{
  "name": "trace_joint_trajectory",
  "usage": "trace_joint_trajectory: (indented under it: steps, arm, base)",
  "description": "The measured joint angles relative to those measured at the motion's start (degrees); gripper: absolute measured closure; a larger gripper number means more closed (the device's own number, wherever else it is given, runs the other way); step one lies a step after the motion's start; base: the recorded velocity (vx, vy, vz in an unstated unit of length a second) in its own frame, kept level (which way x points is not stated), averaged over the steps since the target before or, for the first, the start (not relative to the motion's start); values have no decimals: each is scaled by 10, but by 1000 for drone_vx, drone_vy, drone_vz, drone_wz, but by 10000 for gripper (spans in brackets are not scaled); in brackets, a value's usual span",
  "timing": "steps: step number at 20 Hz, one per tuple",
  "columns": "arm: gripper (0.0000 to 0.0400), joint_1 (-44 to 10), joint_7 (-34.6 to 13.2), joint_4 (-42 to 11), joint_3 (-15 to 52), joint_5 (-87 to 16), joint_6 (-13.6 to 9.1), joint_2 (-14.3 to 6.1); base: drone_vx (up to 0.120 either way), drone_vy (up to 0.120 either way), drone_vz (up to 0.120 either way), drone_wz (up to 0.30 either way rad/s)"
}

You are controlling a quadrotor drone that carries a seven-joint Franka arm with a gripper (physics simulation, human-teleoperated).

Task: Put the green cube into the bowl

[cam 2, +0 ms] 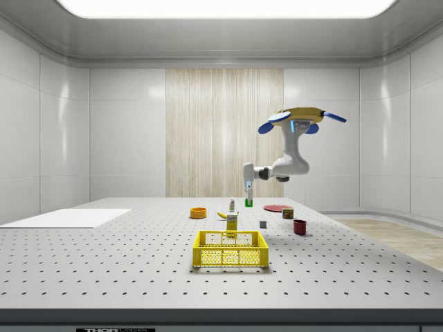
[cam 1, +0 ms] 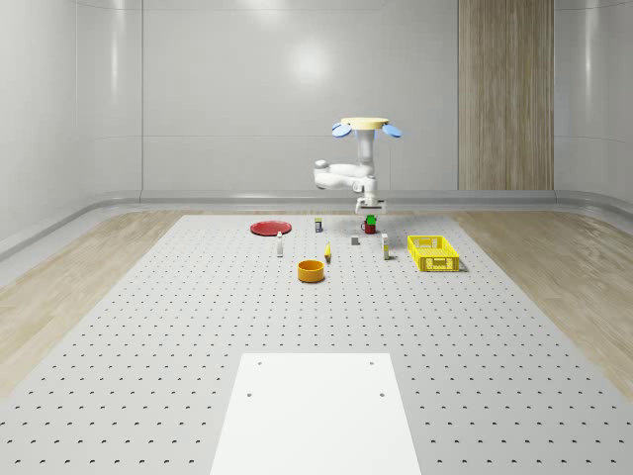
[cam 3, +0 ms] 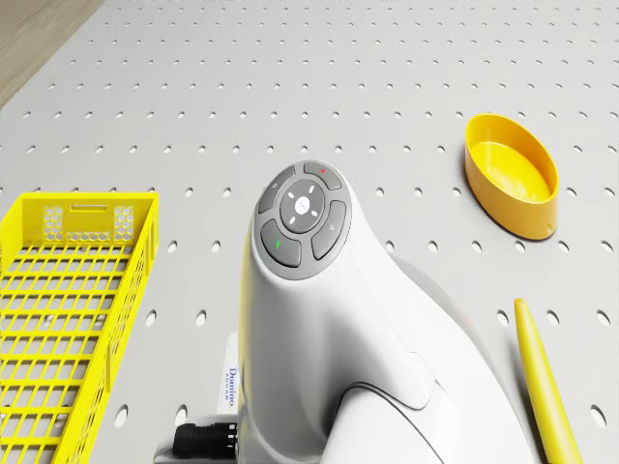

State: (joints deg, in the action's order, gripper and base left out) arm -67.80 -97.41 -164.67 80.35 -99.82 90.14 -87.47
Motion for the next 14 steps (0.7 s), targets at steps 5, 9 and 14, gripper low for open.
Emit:
trace_joint_trajectory:
  steps: [5,9,14]
  arm:
    - [150,-1,-1,0,0,1,3,-3]
    - [150,-1,-1,0,1,2,6,-6]
    - [150,-2,-1,0,1,3,8,-9]
  base:
    - [120,-120,0,0]
    - [120,-120,0,0]
    - [120,-120,0,0]
